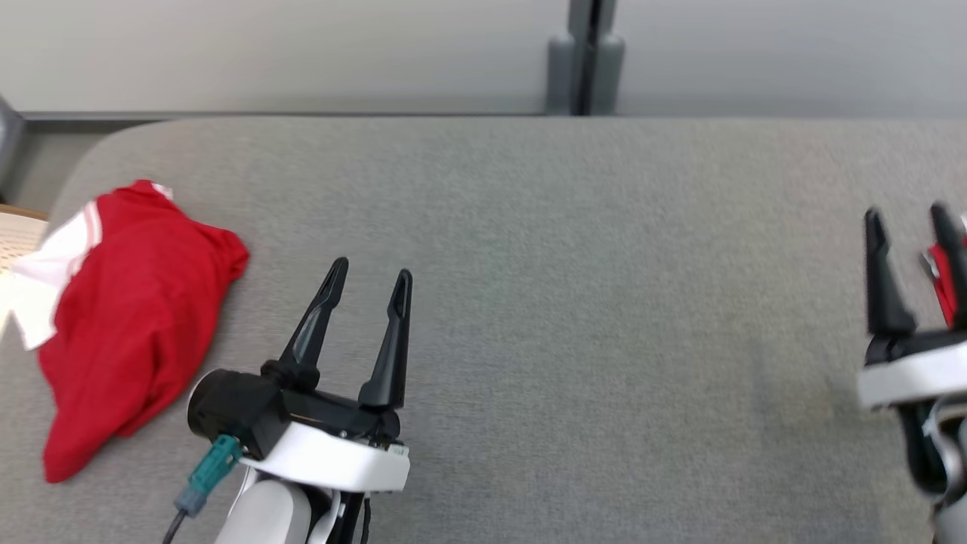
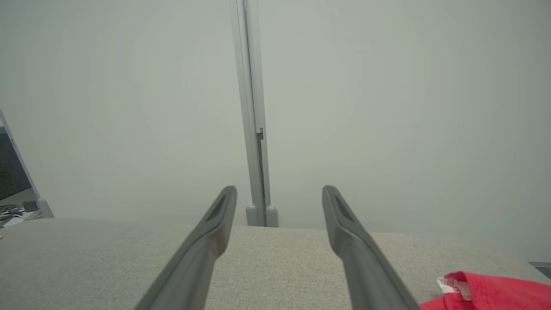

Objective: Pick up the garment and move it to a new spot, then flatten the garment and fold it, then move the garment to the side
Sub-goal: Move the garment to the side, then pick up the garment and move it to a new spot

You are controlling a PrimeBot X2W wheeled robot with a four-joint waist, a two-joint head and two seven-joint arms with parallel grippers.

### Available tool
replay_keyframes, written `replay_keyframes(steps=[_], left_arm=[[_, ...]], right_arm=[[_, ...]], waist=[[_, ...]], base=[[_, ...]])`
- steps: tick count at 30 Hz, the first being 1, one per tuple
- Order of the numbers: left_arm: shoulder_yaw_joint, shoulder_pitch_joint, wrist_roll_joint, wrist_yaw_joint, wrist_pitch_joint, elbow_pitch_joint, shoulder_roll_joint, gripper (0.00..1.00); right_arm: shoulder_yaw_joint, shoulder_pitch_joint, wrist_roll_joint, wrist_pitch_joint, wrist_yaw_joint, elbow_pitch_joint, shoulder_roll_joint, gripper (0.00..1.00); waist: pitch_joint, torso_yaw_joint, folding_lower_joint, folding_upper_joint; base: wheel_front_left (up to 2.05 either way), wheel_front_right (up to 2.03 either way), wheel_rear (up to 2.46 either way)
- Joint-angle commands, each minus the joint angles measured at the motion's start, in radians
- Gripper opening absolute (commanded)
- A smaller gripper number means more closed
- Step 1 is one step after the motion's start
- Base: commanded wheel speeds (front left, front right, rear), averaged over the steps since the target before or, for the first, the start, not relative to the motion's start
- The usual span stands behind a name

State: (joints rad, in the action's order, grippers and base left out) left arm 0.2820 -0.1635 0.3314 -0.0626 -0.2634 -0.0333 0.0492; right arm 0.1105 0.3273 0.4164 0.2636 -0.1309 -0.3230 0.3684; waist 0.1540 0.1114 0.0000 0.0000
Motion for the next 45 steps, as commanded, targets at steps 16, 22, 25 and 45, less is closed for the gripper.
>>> replay_keyframes(steps=[16, 22, 25, 45], left_arm=[[-0.017, 0.161, -0.041, 0.028, -0.002, 0.008, 0.003, 1.0], [-0.03, 0.166, -0.035, 0.026, -0.002, 0.003, 0.003, 1.0], [-0.035, 0.157, -0.031, 0.023, -0.002, 0.006, 0.003, 1.0], [-0.04, 0.136, -0.017, 0.029, -0.002, 0.005, 0.003, 1.0]], right_arm=[[-0.074, -0.289, -0.166, 0.001, 0.0, 0.118, -0.224, 1.0], [-0.076, -0.303, -0.186, 0.001, 0.0, 0.116, -0.245, 1.0], [-0.079, -0.3, -0.192, 0.001, 0.0, 0.116, -0.251, 1.0], [-0.01, -0.277, -0.17, 0.001, 0.0, 0.104, -0.261, 1.0]], waist=[[-0.148, 0.064, 0.0, 0.0], [-0.15, 0.057, 0.0, 0.0], [-0.145, 0.056, 0.0, 0.0], [-0.134, 0.222, 0.0, 0.0]], base=[[0.0, 0.0, 0.0], [0.0, 0.0, 0.0], [0.0, 0.0, 0.0], [0.0, 0.0, 0.0]])
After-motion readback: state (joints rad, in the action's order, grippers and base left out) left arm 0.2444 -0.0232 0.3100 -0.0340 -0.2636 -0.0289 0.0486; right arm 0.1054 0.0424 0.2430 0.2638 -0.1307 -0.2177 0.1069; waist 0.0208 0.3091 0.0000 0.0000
